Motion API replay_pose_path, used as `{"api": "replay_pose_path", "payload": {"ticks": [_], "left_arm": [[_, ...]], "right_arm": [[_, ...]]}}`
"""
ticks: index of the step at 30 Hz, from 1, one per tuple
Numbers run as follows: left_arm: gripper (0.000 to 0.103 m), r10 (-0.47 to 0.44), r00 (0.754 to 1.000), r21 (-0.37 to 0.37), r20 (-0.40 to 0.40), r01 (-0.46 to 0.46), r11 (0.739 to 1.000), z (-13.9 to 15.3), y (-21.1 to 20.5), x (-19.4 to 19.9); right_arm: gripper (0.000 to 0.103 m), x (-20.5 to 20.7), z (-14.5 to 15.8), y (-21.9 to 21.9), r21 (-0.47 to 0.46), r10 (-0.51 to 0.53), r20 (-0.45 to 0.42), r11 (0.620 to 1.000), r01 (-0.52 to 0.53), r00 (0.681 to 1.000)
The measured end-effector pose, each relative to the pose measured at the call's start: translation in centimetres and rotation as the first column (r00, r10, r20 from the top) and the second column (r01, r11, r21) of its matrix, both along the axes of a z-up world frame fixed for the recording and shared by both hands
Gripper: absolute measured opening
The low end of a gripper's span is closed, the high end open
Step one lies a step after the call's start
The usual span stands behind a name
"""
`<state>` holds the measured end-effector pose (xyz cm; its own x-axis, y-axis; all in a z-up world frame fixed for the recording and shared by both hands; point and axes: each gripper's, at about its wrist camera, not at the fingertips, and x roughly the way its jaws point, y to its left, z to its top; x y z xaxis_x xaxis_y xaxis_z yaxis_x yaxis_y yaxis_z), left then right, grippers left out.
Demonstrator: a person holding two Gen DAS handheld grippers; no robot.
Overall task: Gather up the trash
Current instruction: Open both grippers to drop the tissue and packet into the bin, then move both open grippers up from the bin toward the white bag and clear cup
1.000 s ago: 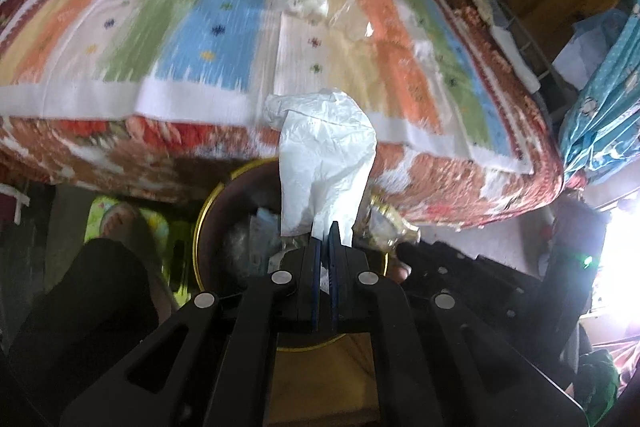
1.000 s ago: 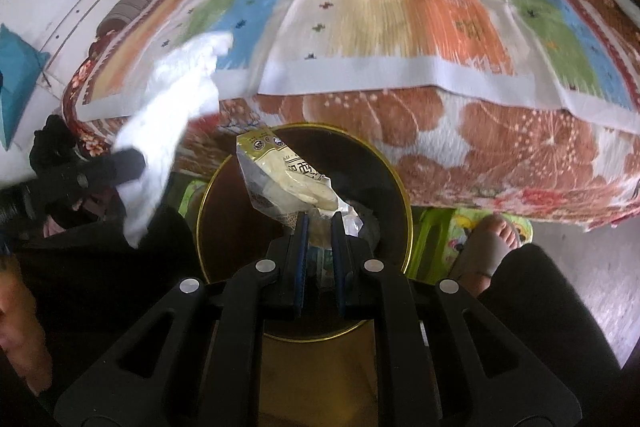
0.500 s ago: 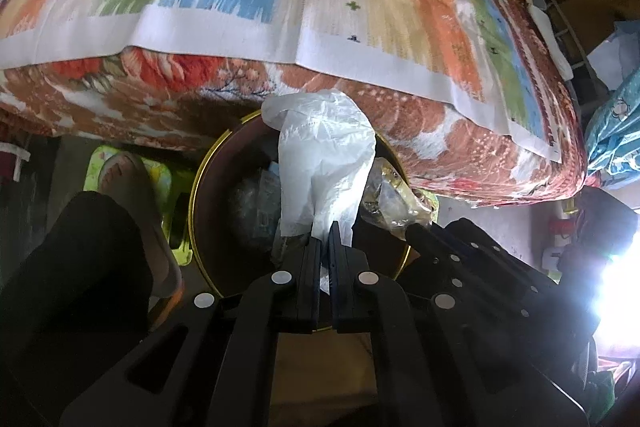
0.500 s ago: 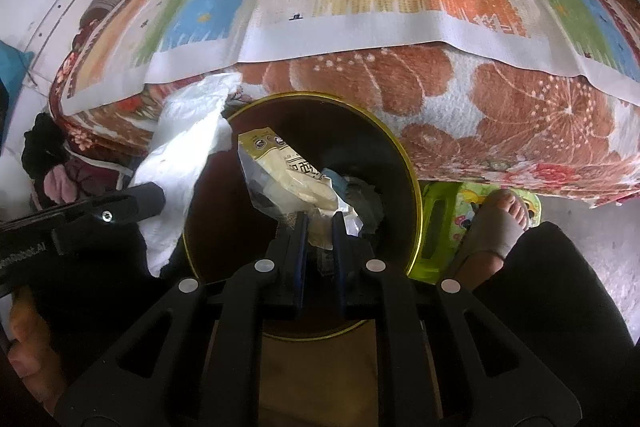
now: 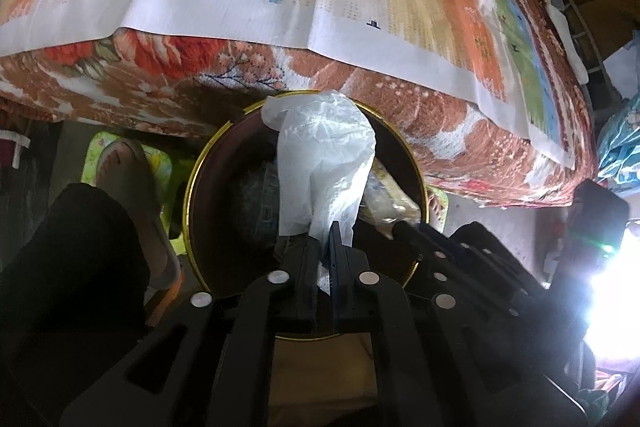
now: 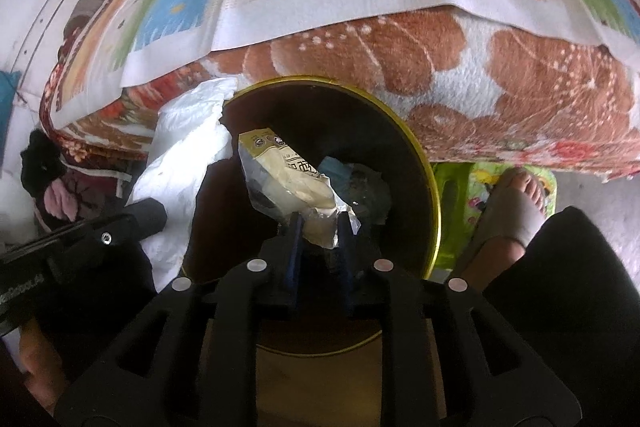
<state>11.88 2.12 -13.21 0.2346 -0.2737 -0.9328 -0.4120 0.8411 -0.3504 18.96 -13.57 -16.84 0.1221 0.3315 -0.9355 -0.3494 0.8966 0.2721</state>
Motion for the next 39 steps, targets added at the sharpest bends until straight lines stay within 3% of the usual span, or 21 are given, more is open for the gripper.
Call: {"api": "replay_pose_path", "payload": {"ticks": [1,3,16,24,27,29,39], "left_arm": [[0.008,0.005,1.0,-0.001,0.01,-0.005,1.0,0.2,0.1,0.0],[0.025,0.013,0.999,0.008,0.029,-0.013,1.0,0.6,0.2,0.0],[0.036,0.046,0.996,0.021,0.083,-0.048,0.999,2.0,1.2,0.2],[0.048,0.082,0.976,0.057,0.2,-0.095,0.994,5.0,2.7,0.4],[0.055,0.074,0.963,0.076,0.258,-0.097,0.992,6.6,3.1,0.7],[0.056,0.066,0.961,0.08,0.27,-0.091,0.993,7.2,3.3,1.2],[0.062,0.102,0.949,0.062,0.298,-0.126,0.99,8.7,6.3,3.3]], "right_arm": [[0.032,0.1,-0.1,-0.1,0.011,-0.008,-0.007,1.0,0.008,1.0],[0.047,0.1,0.0,-0.1,0.02,-0.016,-0.005,1.0,0.016,1.0],[0.052,0.3,1.6,-0.5,0.085,-0.047,0.028,0.995,0.044,0.998],[0.058,0.4,4.1,-0.2,0.074,-0.024,0.134,0.997,0.014,0.991],[0.065,0.7,5.1,-0.1,0.107,-0.008,0.149,0.994,-0.008,0.989],[0.066,0.9,5.7,0.1,0.135,0.008,0.142,0.99,-0.027,0.99],[0.078,2.5,10.4,0.5,0.085,0.053,0.305,0.993,-0.083,0.951]]}}
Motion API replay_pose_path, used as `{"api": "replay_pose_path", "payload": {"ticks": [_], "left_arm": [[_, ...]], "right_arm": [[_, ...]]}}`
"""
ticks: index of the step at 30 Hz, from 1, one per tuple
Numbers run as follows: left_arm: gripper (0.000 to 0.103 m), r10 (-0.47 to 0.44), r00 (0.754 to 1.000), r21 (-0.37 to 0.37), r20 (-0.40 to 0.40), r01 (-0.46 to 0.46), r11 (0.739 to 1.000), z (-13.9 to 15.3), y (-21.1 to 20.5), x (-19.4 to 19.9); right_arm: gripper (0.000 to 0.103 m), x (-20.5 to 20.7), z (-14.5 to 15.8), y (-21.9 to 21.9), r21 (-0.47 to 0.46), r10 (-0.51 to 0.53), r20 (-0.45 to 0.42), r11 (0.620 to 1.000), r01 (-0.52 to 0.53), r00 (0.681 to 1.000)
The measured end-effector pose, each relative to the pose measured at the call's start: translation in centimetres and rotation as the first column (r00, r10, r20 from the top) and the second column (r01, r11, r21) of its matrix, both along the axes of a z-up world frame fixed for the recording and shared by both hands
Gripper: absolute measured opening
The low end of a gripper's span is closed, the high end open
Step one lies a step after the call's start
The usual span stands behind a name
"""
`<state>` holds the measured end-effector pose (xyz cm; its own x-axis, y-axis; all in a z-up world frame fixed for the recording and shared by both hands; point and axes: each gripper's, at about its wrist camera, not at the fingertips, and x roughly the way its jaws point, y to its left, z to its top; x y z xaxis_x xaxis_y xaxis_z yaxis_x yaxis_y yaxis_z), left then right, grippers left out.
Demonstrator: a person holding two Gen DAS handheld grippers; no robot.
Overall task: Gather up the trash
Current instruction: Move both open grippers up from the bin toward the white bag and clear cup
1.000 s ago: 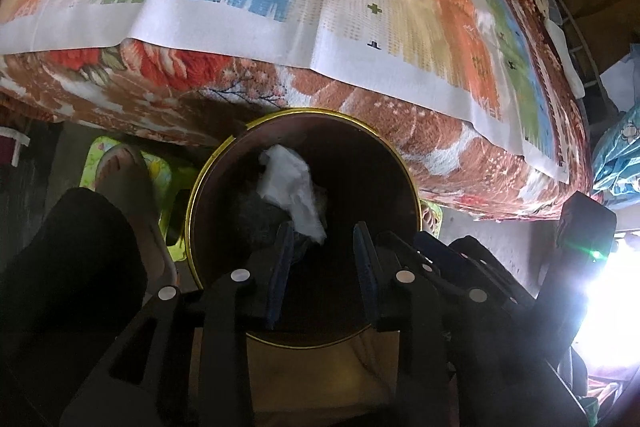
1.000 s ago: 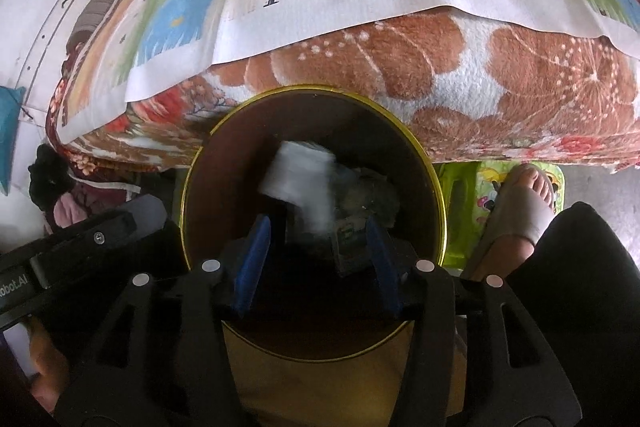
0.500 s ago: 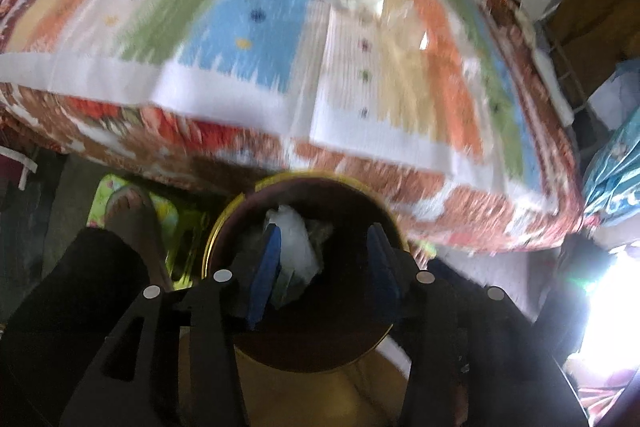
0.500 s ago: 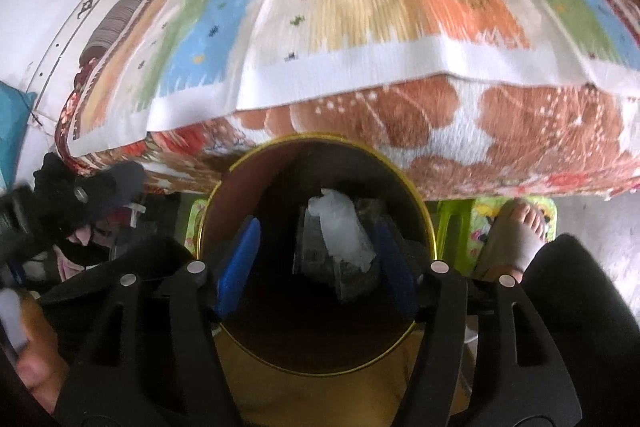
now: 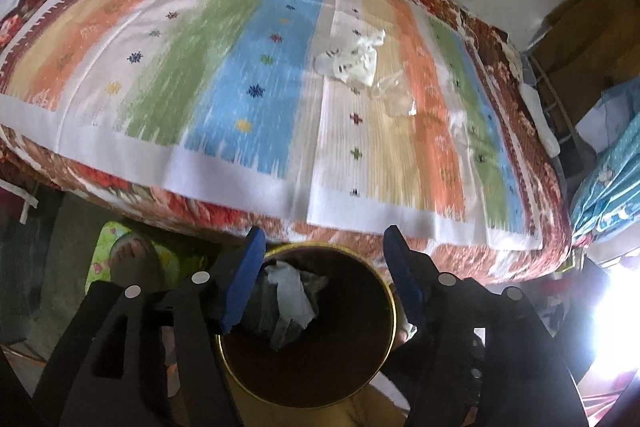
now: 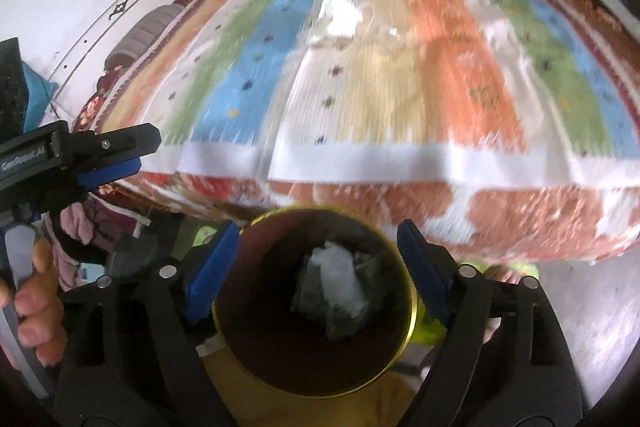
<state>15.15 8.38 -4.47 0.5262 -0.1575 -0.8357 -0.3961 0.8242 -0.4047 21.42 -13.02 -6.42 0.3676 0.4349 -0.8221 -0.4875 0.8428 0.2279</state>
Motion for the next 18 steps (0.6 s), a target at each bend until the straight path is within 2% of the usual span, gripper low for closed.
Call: {"api": "replay_pose_path", "payload": {"ticks": [5,10,14,18], "left_arm": [[0.07,-0.012,1.0,-0.025,0.017,0.013,1.0,0.4,1.1,1.7],[0.072,0.005,0.999,-0.076,0.032,-0.002,0.997,0.2,2.4,3.3],[0.076,-0.007,0.999,-0.051,0.046,0.009,0.999,0.3,2.8,4.7],[0.077,-0.032,0.998,-0.019,0.046,0.032,0.999,0.2,2.9,6.1]], "right_arm": [[0.083,1.6,2.1,-0.2,-0.001,-0.006,0.076,1.0,0.006,0.997],[0.088,2.8,3.3,0.2,0.003,-0.006,0.115,1.0,0.006,0.993],[0.09,4.0,4.4,0.6,-0.008,0.004,0.166,1.0,-0.002,0.986],[0.092,4.9,4.8,1.1,-0.002,0.011,0.181,1.0,-0.01,0.983]]}}
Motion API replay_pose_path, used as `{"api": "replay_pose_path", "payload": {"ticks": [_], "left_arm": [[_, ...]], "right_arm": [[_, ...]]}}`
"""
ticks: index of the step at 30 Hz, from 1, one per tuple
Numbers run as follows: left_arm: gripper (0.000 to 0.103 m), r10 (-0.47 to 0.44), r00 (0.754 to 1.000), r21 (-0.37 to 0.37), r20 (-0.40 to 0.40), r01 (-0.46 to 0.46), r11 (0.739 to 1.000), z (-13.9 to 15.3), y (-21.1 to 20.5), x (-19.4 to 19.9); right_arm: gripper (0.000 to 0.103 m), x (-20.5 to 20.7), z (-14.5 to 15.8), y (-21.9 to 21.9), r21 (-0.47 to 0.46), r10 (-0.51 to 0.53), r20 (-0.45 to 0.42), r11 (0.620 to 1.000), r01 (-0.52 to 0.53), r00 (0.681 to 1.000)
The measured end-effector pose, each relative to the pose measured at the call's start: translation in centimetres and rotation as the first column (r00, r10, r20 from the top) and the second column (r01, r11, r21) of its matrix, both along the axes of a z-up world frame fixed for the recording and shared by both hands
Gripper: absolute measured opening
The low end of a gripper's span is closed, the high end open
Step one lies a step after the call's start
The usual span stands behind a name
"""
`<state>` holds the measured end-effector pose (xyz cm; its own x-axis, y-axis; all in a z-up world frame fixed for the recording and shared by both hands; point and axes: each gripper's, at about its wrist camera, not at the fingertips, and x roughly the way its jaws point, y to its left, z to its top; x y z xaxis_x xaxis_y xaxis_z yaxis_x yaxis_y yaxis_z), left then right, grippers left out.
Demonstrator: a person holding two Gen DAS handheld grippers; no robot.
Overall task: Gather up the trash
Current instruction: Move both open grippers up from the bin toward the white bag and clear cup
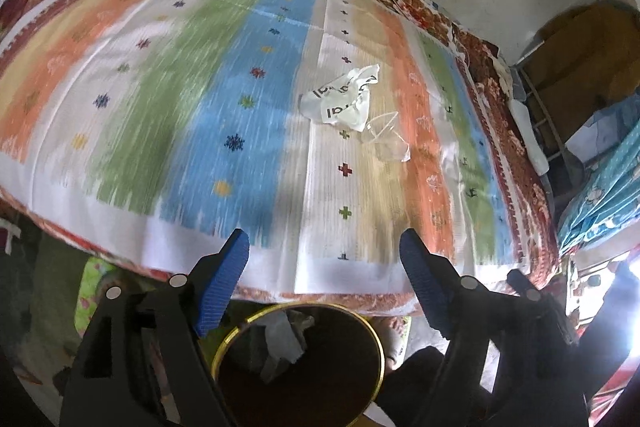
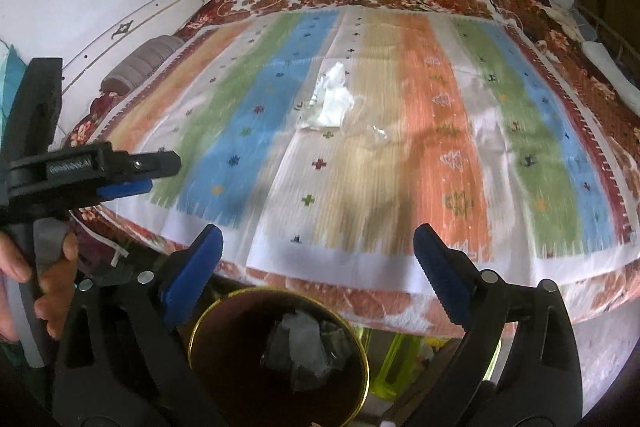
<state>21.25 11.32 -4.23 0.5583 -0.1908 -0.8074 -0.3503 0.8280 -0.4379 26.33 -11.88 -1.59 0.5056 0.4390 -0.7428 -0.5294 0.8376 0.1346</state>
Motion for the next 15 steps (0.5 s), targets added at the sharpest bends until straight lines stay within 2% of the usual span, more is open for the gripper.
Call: {"api": "replay_pose_path", "payload": {"ticks": [4,9,12,15], "left_arm": [[0.077,-0.036,0.999,0.058,0.003,0.035,0.998,-0.4,-0.2,1.5],[0.081,-0.095,0.995,0.07,0.036,0.092,0.993,-0.8,-0.4,3.1],[0.082,-0.145,0.988,0.145,0.061,0.135,0.98,-0.8,-1.2,3.9],[0.082,-0.187,0.981,0.183,0.059,0.173,0.968,-1.5,-1.5,4.9]], "right_arm": [[0.094,1.2,0.1,0.4,0.012,-0.002,-0.008,1.0,0.002,1.0],[0.094,2.9,0.1,0.8,-0.01,-0.012,0.022,1.0,0.012,1.0],[0.094,4.2,0.0,0.6,0.01,-0.027,0.012,1.0,0.027,1.0],[0.094,5.5,-0.1,0.6,0.01,-0.041,0.014,0.999,0.041,0.999]]}}
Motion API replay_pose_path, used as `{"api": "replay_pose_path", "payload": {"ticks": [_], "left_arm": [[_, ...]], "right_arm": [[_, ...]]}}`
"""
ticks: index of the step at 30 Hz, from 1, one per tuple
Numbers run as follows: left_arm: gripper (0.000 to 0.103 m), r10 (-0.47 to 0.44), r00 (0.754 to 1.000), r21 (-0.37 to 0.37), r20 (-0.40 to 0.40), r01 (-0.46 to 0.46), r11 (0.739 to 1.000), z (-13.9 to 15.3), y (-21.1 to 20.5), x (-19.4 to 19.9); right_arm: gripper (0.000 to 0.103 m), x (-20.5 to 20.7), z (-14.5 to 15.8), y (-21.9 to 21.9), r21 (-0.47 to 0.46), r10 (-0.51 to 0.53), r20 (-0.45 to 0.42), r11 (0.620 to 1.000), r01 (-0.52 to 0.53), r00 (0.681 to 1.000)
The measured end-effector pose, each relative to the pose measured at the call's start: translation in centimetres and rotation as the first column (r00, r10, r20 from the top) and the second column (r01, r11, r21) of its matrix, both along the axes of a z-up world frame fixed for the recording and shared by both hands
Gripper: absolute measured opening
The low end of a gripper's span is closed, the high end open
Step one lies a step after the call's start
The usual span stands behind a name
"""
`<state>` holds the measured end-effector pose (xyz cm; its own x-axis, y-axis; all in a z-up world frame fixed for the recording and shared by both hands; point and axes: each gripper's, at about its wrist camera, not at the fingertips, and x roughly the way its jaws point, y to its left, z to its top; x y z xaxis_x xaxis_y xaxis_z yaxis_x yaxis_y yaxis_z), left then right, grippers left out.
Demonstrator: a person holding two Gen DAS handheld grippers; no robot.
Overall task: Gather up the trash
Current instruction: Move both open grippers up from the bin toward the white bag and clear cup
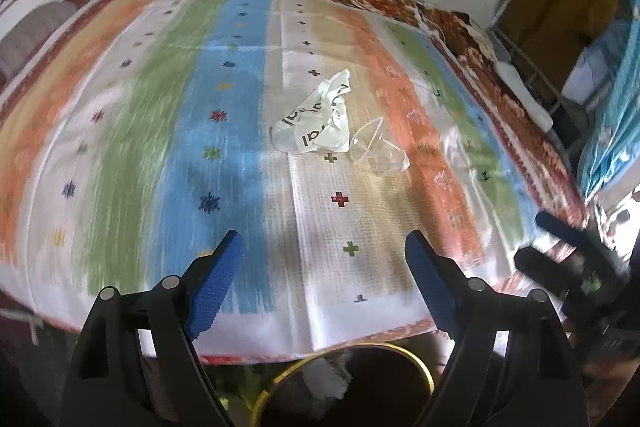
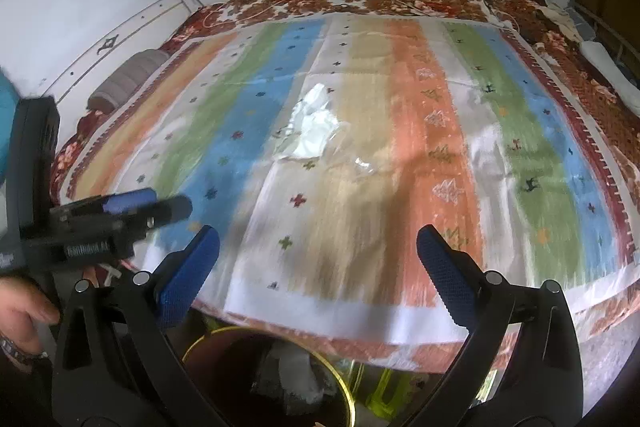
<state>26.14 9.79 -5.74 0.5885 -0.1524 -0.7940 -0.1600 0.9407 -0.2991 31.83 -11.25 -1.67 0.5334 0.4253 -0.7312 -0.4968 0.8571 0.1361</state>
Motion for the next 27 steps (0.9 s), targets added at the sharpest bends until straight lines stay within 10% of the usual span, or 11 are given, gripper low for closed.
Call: {"api": "replay_pose_path", "payload": {"ticks": [27], "left_arm": [[0.097,-0.063,0.998,0.23,0.017,0.057,0.971,-5.6,1.4,6.6]], "right_arm": [[0.094,9.6,-1.8,5.5,-0.043,0.027,-0.034,0.999,-0.028,0.999]]}}
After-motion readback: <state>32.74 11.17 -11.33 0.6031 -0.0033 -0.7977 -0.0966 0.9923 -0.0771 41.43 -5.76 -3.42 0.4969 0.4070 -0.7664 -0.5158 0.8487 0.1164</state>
